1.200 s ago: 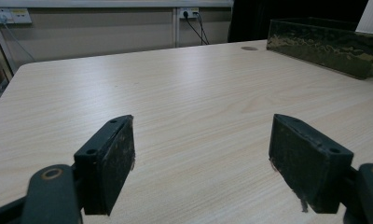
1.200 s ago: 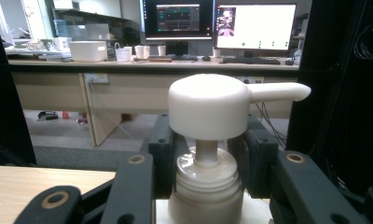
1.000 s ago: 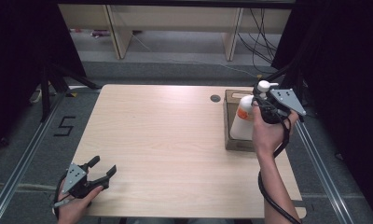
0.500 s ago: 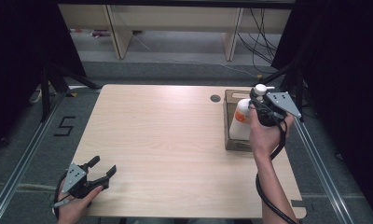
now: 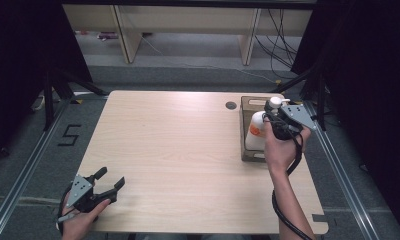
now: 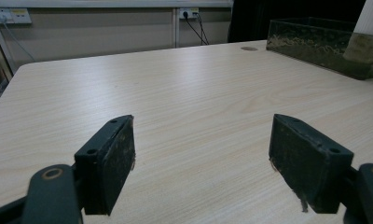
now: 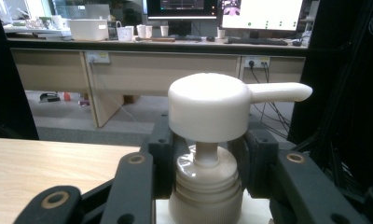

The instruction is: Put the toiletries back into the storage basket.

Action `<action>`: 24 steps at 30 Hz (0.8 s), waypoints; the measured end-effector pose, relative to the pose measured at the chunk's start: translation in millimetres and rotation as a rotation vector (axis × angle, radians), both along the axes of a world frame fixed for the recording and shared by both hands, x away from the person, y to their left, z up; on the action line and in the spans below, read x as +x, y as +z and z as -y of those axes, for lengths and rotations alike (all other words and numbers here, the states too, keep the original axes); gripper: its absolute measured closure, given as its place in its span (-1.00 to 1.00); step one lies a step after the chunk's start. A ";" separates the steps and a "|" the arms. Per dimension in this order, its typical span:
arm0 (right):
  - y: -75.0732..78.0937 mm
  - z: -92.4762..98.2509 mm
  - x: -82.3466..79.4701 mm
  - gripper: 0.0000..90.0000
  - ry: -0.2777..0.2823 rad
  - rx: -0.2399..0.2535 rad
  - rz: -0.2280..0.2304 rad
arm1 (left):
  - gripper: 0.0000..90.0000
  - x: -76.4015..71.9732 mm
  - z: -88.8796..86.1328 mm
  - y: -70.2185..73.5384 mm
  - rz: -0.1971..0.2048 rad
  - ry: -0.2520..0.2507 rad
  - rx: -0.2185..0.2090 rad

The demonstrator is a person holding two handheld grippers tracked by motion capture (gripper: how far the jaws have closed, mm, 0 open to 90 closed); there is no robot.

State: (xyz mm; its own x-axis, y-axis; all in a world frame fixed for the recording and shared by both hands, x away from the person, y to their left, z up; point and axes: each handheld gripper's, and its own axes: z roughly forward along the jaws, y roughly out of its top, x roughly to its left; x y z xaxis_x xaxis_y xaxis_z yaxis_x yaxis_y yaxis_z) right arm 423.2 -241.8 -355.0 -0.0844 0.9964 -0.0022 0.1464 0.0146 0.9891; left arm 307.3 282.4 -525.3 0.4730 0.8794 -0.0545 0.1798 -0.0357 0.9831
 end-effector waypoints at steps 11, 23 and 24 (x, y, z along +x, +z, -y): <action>-10.8 -1.2 0.2 0.41 -0.003 -0.006 -0.017 | -0.51 0.0 0.2 0.1 -0.001 -0.001 0.003; -17.5 -1.3 1.2 0.41 0.000 -0.026 -0.029 | -0.51 0.0 0.2 0.1 -0.001 -0.001 0.004; -18.1 -1.8 1.1 0.41 -0.002 -0.019 -0.027 | -0.51 0.0 0.2 0.1 -0.002 0.000 0.004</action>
